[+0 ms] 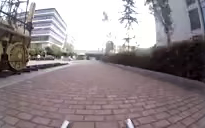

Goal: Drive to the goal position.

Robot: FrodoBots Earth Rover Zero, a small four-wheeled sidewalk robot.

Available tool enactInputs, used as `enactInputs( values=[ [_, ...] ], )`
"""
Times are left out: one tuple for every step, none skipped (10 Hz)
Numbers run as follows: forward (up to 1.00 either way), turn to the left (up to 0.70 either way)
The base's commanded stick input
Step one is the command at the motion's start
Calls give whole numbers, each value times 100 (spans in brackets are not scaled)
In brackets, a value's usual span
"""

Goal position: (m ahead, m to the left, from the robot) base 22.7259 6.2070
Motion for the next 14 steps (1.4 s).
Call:
enactInputs(
  values=[
    [45, 0],
    [45, 0],
    [45, 0],
    [45, 0],
    [45, 0],
    [45, 0],
    [45, 0],
    [45, 0],
    [45, 0],
    [45, 0],
    [45, 0],
    [45, 0],
    [45, 0],
    [45, 0]
  ],
)
